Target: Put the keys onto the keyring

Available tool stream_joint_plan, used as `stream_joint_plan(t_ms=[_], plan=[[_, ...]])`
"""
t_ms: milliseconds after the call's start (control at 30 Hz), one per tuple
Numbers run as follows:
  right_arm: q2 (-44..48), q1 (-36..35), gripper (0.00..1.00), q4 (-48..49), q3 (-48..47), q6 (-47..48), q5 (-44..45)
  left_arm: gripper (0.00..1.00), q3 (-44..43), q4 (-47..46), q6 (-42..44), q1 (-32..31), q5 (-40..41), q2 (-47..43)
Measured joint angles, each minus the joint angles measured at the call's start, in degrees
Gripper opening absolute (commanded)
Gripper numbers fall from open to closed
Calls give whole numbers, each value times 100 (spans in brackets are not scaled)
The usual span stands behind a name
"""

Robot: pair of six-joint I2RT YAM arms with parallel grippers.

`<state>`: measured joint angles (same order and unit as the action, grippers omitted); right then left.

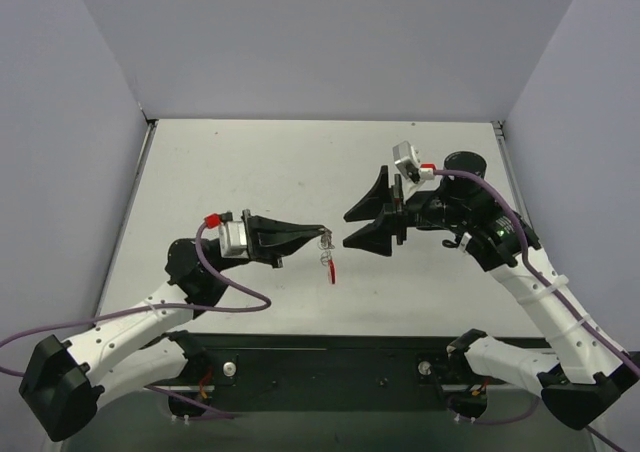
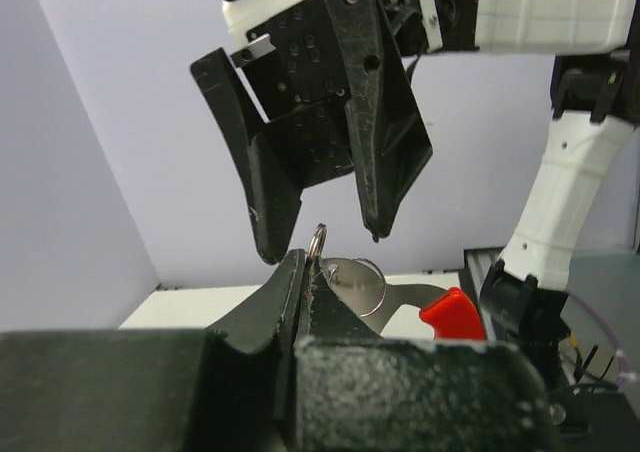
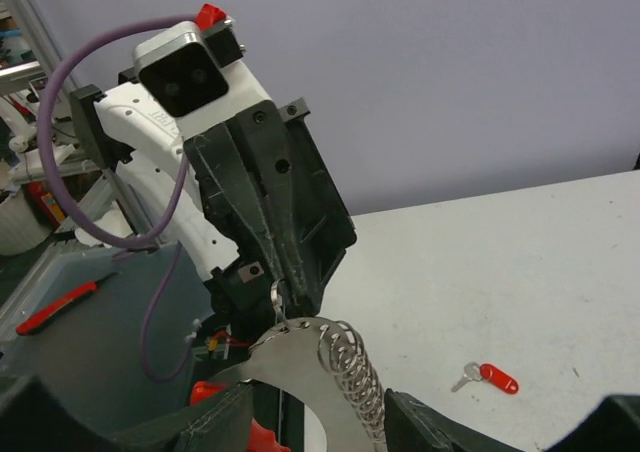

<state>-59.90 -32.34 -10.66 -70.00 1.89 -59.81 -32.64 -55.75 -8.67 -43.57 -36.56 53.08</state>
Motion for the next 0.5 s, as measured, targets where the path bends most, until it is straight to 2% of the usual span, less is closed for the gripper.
stream_joint_plan(t_ms=[233, 367, 500], plan=[[-4, -44, 49, 715, 24, -466, -221, 0, 7, -1388, -1867, 538, 116, 599], [-4, -98, 48, 1152, 98, -715, -247, 0, 7, -1617, -2820, 756, 83, 1139], [-17, -153, 47, 1475, 136, -905, -258, 0, 7, -1609, -3298, 767, -22, 1388]])
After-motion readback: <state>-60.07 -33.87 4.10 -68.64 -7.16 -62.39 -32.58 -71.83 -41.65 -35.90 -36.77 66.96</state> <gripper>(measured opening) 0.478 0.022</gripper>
